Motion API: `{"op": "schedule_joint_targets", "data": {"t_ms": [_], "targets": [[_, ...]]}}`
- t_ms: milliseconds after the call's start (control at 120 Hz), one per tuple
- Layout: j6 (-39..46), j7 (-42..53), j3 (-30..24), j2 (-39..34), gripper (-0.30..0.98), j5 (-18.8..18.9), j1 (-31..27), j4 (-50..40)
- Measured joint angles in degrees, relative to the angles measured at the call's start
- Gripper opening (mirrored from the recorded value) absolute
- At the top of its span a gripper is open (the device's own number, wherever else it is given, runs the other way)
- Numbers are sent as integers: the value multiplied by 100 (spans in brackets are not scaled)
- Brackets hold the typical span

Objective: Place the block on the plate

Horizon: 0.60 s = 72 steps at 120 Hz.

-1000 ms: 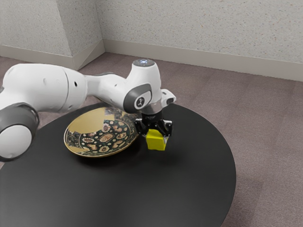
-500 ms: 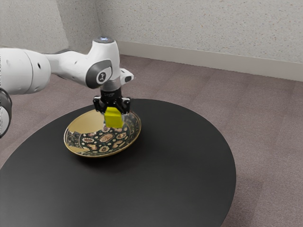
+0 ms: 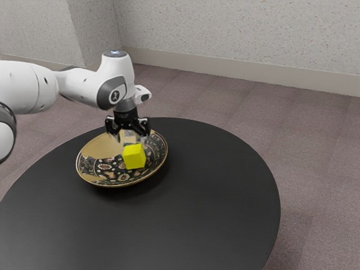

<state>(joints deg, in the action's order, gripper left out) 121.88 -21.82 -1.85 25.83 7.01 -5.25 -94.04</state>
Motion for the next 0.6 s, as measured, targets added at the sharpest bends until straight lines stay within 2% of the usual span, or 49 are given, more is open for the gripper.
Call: {"op": "schedule_joint_targets", "data": {"t_ms": [233,358,600], "targets": [[-289,170,51,-714,66,-49,459,-72],[-542,292,330,-1133,67,-34,879,-257],[-881,466,377,-1964,68,0,1103,-759]]}}
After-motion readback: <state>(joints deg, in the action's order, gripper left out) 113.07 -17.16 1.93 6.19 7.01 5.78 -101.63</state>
